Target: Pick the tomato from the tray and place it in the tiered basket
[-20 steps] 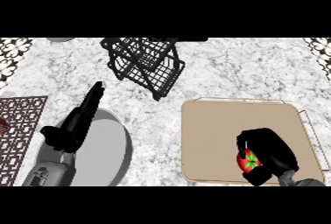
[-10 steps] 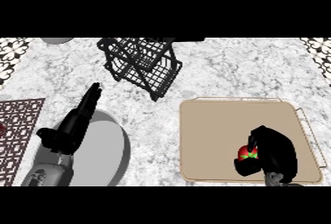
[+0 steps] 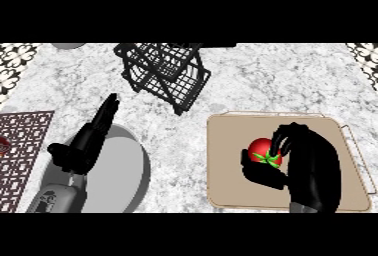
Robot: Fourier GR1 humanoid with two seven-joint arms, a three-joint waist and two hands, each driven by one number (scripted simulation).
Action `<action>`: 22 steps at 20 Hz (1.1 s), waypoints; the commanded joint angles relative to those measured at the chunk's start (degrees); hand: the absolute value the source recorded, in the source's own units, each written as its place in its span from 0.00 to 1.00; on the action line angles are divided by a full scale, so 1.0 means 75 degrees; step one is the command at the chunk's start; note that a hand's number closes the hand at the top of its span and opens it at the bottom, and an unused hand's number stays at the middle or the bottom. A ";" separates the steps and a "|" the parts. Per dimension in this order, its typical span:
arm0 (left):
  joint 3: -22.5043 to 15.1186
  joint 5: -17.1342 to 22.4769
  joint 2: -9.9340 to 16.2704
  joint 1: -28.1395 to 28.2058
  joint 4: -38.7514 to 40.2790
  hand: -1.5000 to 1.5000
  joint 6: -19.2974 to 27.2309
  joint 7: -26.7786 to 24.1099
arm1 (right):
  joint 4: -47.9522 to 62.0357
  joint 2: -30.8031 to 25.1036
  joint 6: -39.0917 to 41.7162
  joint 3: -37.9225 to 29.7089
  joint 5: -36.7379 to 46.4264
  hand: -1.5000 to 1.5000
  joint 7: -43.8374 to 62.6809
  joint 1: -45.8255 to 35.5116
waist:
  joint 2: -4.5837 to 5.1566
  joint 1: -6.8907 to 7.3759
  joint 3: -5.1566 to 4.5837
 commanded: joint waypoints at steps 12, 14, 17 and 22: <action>-0.0114 -0.0096 -0.0320 -0.0201 0.0743 0.50 -0.0253 -0.0116 | 0.2272 0.0449 0.0790 -0.1283 -0.0854 1.00 0.2185 -0.6052 | 0.0137 0.0256 -0.0091; -0.0128 0.0043 -0.0185 -0.0164 0.0479 0.50 -0.0461 0.0114 | 0.3020 0.0450 0.0922 -0.1539 -0.0985 1.00 0.2322 -0.6773 | 0.0129 0.0347 -0.0093; -0.0416 -0.0330 -0.0525 -0.0140 0.0764 0.50 -0.0184 -0.0188 | 0.4295 0.0450 0.0206 -0.2004 -0.1183 1.00 0.1903 -0.7317 | 0.0190 0.0385 -0.0093; -0.0184 -0.0202 -0.0396 -0.0475 0.0728 0.50 -0.0275 -0.0019 | 0.6441 0.0451 -0.0567 -0.2692 -0.1430 1.00 0.1139 -0.8524 | 0.0237 0.0470 -0.0090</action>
